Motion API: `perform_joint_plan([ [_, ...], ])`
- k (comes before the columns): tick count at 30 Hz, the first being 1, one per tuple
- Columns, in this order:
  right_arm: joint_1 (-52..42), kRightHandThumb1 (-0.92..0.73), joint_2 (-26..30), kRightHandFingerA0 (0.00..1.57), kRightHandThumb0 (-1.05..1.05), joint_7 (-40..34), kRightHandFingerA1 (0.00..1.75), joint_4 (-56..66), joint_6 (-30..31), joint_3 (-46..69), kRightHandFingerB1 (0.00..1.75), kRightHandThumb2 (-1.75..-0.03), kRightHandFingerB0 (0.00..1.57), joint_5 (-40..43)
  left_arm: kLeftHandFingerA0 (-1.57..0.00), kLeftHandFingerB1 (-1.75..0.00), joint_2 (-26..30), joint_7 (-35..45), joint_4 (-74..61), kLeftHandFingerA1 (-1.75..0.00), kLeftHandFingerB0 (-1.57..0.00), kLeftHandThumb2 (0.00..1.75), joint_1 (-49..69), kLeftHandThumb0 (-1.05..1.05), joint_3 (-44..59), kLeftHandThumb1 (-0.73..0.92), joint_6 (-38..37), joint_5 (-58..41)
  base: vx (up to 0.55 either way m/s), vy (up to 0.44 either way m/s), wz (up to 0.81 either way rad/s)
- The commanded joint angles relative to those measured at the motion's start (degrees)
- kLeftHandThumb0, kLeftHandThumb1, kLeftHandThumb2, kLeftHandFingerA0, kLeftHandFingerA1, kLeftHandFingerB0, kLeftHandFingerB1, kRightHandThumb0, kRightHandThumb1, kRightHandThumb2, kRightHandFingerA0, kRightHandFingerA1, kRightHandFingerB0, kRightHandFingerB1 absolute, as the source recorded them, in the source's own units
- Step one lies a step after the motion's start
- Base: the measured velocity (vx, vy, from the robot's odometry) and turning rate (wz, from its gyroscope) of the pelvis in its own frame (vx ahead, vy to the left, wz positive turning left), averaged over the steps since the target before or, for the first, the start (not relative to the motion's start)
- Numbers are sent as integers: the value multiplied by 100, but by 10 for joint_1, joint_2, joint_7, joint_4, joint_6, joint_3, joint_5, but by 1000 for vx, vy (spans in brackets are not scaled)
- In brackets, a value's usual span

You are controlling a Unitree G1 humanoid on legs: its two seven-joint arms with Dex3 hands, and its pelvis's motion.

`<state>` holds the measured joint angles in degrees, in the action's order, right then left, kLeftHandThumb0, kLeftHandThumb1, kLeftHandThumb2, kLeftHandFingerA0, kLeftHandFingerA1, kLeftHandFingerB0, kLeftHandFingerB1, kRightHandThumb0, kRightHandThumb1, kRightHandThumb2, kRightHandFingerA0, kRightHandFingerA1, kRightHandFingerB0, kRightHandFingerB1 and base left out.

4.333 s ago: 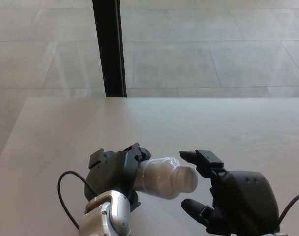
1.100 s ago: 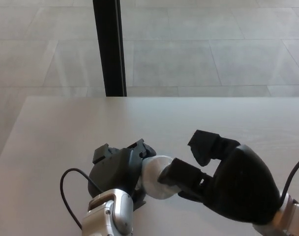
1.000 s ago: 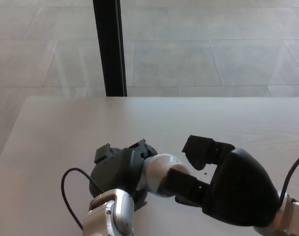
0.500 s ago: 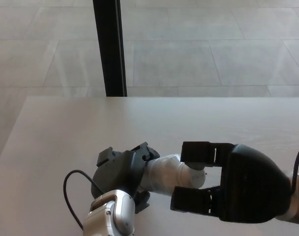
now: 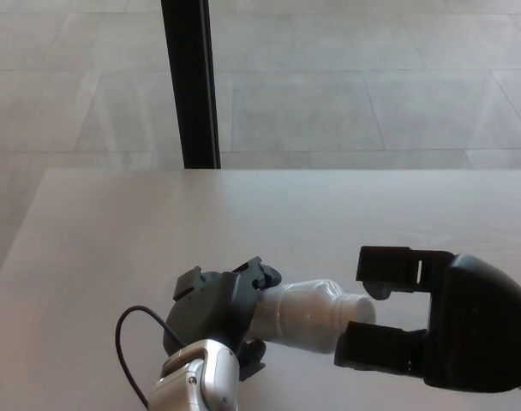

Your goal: The robot uses its left hand to to lift the bottle kept on the middle of the desk and tilts it towards its right hand. It then uses its right hand to rotate its cap to open it and places the bottle and cap back on the desk

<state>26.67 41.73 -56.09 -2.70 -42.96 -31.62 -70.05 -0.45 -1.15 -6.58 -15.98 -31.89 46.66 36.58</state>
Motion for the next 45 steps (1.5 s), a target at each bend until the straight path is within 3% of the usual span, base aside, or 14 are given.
perform_joint_plan([
  [1,-100,-79,-14,78,-43,247,171,82,116,68,55,-62,43,179,-63,-73,-3,25,26,-113,-57,70,35,13,2,85,42,-11,0,0,0],
  [2,-116,-65,-14,102,-55,289,129,102,144,75,58,-102,34,205,-64,-64,-2,22,29,-103,-51,65,38,9,2,84,32,-11,0,0,0],
  [3,-136,-79,-19,78,-65,326,143,122,182,89,38,-63,24,214,-63,-66,2,23,30,-93,-54,69,38,7,-2,85,28,-8,0,0,0],
  [5,-160,-64,-27,82,-76,372,125,147,232,107,46,-91,11,213,-58,-61,5,24,28,-79,-51,66,39,7,-4,82,26,-6,0,0,0],
  [8,-195,-72,-47,69,-80,414,131,175,287,131,38,-63,10,221,-63,-62,4,26,23,-85,-41,94,41,13,-1,64,28,-8,0,0,0],
  [15,-258,-73,-86,62,-86,438,144,185,339,167,38,-62,12,212,-65,-64,10,26,25,-95,-51,66,41,8,-2,81,17,-8,0,0,0],
  [16,-264,-55,-92,63,-87,444,120,187,346,169,41,-99,0,206,-63,-60,10,25,26,-85,-48,65,41,7,-2,82,17,-8,0,0,0],
  [26,-312,-60,-153,26,-90,537,110,220,440,223,38,-58,12,143,-63,-63,8,23,26,-92,-52,64,41,10,3,83,18,-9,0,0,0],
  [30,-313,-50,-171,31,-86,511,95,195,442,249,46,-86,14,151,-62,-64,7,20,24,-114,-55,68,44,10,13,81,17,-15,0,0,0],
  [31,-313,-60,-175,20,-77,514,114,193,447,255,38,-58,20,154,-65,-63,7,22,24,-104,-50,66,44,7,13,81,18,-15,0,0,0],
  [32,-311,-47,-181,33,-78,516,92,190,452,262,47,-86,18,156,-70,-65,6,22,24,-94,-46,93,44,14,13,65,20,-14,0,0,0],
  [38,-308,-57,-194,34,-64,507,105,169,443,285,36,-58,39,169,-66,-65,13,25,21,-99,-52,70,46,8,8,79,11,-13,0,0,0],
  [40,-306,-47,-198,45,-66,510,87,159,442,291,48,-87,34,173,-65,-67,11,29,20,-99,-54,69,43,7,7,81,26,-10,0,0,0],
  [45,-305,-58,-207,47,-62,506,100,134,432,293,40,-58,43,165,-66,-64,5,17,18,-97,-52,69,49,9,10,78,17,-10,0,0,0],
])
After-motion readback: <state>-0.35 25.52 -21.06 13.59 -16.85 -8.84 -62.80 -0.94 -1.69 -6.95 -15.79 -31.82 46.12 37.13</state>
